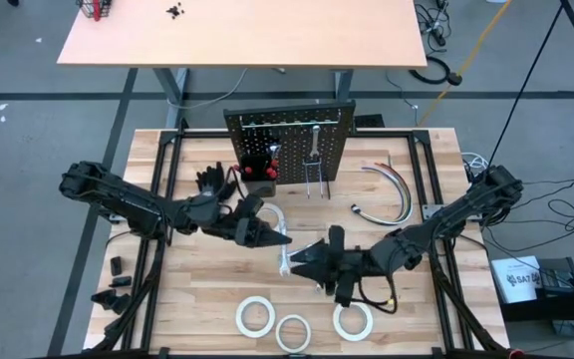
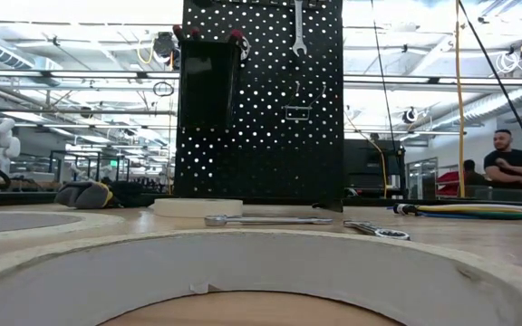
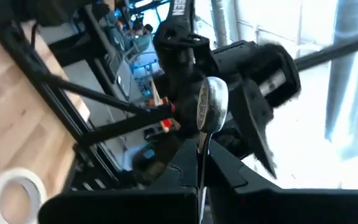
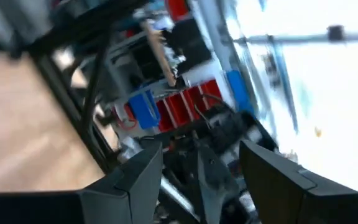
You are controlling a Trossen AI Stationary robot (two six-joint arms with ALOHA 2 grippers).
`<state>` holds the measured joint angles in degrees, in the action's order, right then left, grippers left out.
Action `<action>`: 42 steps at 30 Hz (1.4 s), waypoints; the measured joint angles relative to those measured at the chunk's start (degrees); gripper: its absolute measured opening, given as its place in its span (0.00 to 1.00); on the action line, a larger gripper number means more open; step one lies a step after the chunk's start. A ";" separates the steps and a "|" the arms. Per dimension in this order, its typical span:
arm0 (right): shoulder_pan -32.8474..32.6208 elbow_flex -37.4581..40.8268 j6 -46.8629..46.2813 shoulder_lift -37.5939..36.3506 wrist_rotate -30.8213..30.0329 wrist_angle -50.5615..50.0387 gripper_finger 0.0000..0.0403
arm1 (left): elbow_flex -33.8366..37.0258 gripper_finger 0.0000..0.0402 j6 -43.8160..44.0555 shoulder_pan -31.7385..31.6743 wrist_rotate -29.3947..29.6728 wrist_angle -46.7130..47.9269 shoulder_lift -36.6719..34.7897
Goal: Hang tools onto peg board
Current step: Hang the silver wrench on the peg board
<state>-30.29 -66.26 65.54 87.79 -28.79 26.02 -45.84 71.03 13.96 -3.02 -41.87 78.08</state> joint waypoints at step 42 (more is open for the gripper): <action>-0.97 0.04 -98.64 0.37 -11.79 -11.05 0.52 | -5.70 0.01 -54.96 6.03 18.13 4.53 -3.10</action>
<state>-31.26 -66.22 -33.10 88.16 -40.57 14.97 -51.55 16.07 19.99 15.11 -37.34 74.98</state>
